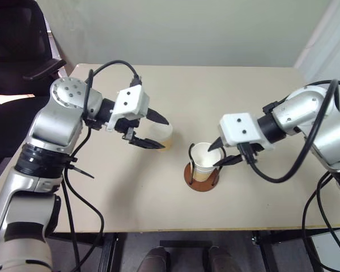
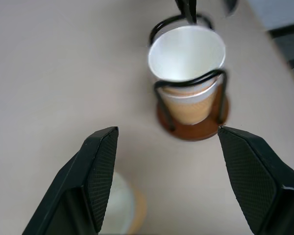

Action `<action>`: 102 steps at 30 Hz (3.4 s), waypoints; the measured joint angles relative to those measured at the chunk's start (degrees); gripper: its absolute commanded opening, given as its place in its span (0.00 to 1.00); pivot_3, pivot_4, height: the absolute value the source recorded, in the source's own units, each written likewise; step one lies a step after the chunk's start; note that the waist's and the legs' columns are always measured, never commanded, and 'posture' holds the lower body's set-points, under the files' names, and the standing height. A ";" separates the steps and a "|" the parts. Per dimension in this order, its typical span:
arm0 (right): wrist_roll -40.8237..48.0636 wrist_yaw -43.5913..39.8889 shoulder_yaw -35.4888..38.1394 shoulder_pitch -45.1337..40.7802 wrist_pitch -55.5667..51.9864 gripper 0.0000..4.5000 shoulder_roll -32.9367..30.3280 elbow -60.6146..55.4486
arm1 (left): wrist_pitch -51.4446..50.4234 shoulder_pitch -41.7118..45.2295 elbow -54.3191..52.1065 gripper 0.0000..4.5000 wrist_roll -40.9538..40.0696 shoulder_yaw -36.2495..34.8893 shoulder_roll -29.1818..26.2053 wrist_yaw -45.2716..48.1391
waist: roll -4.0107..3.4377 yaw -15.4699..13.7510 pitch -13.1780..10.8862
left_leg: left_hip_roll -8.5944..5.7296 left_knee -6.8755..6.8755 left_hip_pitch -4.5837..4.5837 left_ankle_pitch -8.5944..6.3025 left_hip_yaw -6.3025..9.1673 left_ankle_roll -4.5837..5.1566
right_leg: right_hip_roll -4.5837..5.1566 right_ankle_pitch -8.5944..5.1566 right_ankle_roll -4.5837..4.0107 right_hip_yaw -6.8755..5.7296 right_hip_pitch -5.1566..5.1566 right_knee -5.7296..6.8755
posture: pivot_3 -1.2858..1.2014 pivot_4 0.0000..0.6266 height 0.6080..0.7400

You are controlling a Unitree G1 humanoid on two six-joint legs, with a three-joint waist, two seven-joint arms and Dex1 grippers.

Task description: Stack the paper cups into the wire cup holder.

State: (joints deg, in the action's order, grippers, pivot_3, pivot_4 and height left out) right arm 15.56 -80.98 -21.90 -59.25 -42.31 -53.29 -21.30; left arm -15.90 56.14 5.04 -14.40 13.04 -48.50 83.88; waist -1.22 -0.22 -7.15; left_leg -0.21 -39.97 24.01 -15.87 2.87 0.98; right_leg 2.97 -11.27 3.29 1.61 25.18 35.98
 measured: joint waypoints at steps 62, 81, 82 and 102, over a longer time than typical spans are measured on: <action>22.81 7.19 21.52 4.99 -15.29 0.66 -9.78 2.97 | 18.06 3.74 15.59 0.01 31.82 14.60 9.98 -6.35 | 0.01 -0.43 -0.01 | -0.03 0.34 0.03 0.08 -0.03 -0.17 | 0.02 -0.04 -0.06 0.02 0.20 0.02 | 0.52 0.24 1.00; 27.79 0.69 30.06 20.15 -7.41 0.66 -14.22 4.82 | 7.21 19.89 2.50 0.01 1.46 16.44 0.78 6.68 | 0.02 -0.71 -0.01 | -0.03 0.10 0.06 0.00 -0.08 -0.04 | 0.07 -0.01 -0.02 0.03 0.04 0.00 | 0.52 0.24 1.00; 28.21 0.68 30.95 21.04 -7.58 0.66 -14.78 4.68 | 7.15 21.13 2.54 0.01 0.26 16.71 0.80 6.68 | 0.01 -0.67 -0.01 | -0.04 0.13 0.03 0.00 -0.13 -0.04 | 0.07 -0.02 -0.02 0.03 0.04 -0.02 | 0.52 0.24 1.00; 35.55 8.66 53.08 38.20 -14.76 0.66 -19.02 -6.67 | 16.97 21.55 13.14 0.01 -1.79 32.19 11.13 6.72 | -0.01 -0.92 0.00 | -0.03 -0.08 0.03 -0.04 -0.13 -0.01 | 0.07 0.10 0.19 0.04 -0.09 0.00 | 0.52 0.24 1.00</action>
State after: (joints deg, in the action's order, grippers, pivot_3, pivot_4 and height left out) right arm 51.11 -72.32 31.18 -21.06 -57.06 -72.31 -27.97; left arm 1.07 77.69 18.18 -16.19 45.23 -37.37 90.60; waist -1.23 -1.14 -7.15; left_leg -0.24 -40.04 24.04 -15.90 2.74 0.98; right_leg 3.04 -11.17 3.48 1.65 25.10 35.98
